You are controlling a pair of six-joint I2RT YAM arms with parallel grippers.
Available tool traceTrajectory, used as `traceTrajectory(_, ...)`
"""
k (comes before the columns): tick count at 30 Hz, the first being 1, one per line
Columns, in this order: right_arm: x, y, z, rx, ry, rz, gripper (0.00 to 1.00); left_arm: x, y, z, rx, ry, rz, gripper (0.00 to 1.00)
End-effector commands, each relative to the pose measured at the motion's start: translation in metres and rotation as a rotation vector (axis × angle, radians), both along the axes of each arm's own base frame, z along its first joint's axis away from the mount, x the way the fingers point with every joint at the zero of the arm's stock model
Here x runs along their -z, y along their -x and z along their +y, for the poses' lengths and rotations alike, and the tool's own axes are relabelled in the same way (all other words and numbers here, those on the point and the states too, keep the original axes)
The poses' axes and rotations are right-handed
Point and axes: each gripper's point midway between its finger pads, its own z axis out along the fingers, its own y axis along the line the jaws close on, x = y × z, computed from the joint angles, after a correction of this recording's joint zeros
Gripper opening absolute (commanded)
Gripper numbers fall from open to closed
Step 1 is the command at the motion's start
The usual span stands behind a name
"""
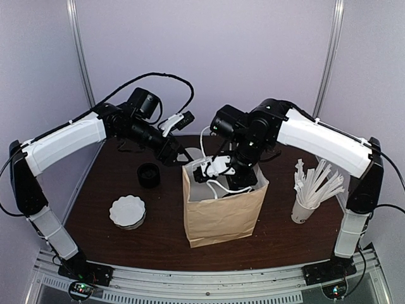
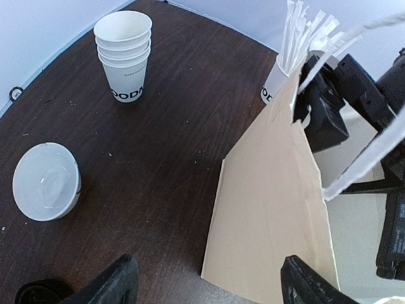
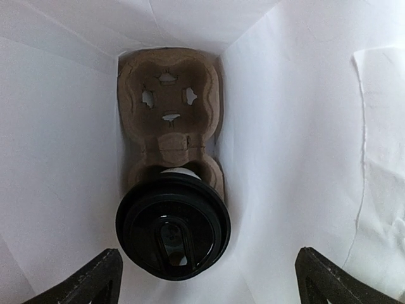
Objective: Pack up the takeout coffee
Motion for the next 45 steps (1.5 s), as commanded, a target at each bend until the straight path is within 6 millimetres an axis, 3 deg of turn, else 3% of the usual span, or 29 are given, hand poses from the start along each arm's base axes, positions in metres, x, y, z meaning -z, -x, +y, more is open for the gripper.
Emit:
traceTrajectory(1,-0.029,0.006,-0.008,-0.009,-0.037,-0.043,1.0,-0.04,0.009,0.009,0.029,0.047,-0.083,0.82)
traceTrajectory(8,-0.067,0.003,-0.009,-0.027,-0.094,-0.104,1.0,-0.057,0.006,0.023,-0.018,0.004,-0.147,0.82)
traceTrajectory(19,-0.125,0.006,-0.025,-0.037,-0.189,-0.195,0.99,-0.079,0.035,-0.003,0.155,0.132,-0.021,0.83)
traceTrajectory(24,-0.158,0.011,-0.055,-0.06,-0.232,-0.243,0.98,-0.066,0.032,-0.016,0.179,0.097,-0.012,0.79)
traceTrajectory(30,-0.189,-0.009,-0.114,0.094,-0.275,-0.341,0.97,-0.043,0.027,-0.03,0.196,0.041,0.008,0.64)
traceTrajectory(34,-0.188,-0.027,-0.162,0.258,-0.259,-0.362,0.95,-0.039,0.024,-0.036,0.204,0.039,0.015,0.52)
traceTrajectory(37,-0.182,-0.025,-0.185,0.34,-0.278,-0.318,0.92,-0.04,0.027,-0.042,0.228,0.053,0.031,0.4)
traceTrajectory(41,-0.164,-0.023,-0.207,0.414,-0.266,-0.268,0.9,-0.033,0.027,-0.047,0.236,0.028,0.032,0.26)
traceTrajectory(45,-0.156,-0.018,-0.217,0.445,-0.263,-0.256,0.88,-0.027,0.024,-0.049,0.237,-0.009,0.028,0.17)
